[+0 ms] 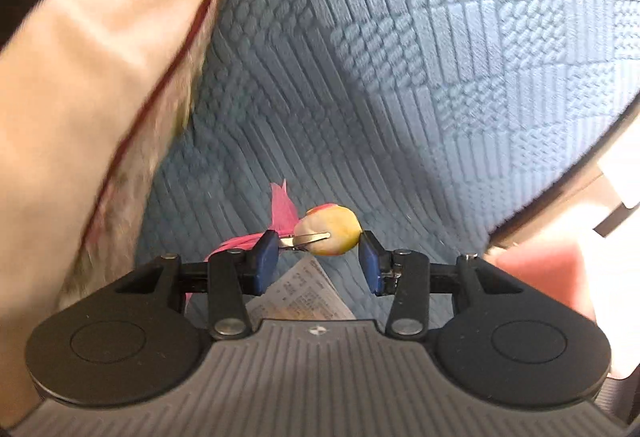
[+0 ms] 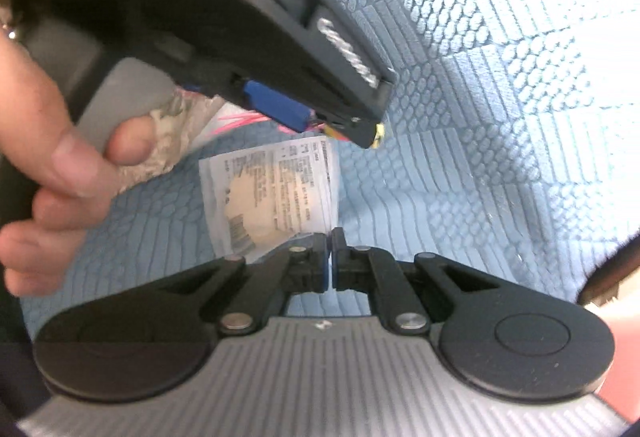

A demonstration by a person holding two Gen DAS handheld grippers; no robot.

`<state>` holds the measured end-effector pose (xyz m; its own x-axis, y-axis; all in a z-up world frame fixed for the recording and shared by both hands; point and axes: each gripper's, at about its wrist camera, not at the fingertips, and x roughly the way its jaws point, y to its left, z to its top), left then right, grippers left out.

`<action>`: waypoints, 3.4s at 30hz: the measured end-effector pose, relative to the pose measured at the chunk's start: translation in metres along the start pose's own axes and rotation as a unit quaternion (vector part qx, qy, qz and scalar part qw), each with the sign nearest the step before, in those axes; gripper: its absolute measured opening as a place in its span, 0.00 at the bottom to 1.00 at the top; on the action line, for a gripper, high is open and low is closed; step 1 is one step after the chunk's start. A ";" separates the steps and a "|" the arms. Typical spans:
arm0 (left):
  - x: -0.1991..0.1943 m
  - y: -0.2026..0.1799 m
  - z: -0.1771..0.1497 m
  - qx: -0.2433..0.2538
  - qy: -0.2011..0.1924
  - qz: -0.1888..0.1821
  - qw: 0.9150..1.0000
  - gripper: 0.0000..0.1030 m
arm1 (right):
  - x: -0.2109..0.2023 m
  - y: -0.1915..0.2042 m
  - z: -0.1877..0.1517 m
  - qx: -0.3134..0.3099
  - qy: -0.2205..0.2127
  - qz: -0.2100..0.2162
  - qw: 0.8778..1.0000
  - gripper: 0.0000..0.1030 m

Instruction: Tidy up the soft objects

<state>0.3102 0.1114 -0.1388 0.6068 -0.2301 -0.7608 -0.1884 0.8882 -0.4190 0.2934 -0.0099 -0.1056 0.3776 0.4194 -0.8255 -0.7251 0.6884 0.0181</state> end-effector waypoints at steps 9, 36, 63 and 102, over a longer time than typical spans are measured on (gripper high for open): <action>-0.031 -0.013 -0.041 0.009 -0.012 -0.002 1.000 0.48 | -0.028 -0.002 -0.030 0.026 0.015 -0.029 0.999 0.05; -0.060 -0.033 -0.134 -0.005 0.007 0.005 1.000 0.48 | -0.126 -0.006 -0.127 0.177 0.050 -0.113 0.976 0.08; -0.055 -0.026 -0.120 -0.027 0.015 -0.005 1.000 0.49 | -0.086 0.012 -0.131 0.200 0.048 -0.050 0.977 0.69; -0.089 -0.056 -0.122 0.017 -0.005 -0.018 1.000 0.49 | -0.147 -0.015 -0.125 0.228 -0.011 -0.080 0.970 0.44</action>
<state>0.1724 0.0335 -0.1081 0.6208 -0.2588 -0.7400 -0.1403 0.8920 -0.4297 0.1769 -0.1554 -0.0551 0.4802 0.2940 -0.8264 -0.3273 0.9342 0.1422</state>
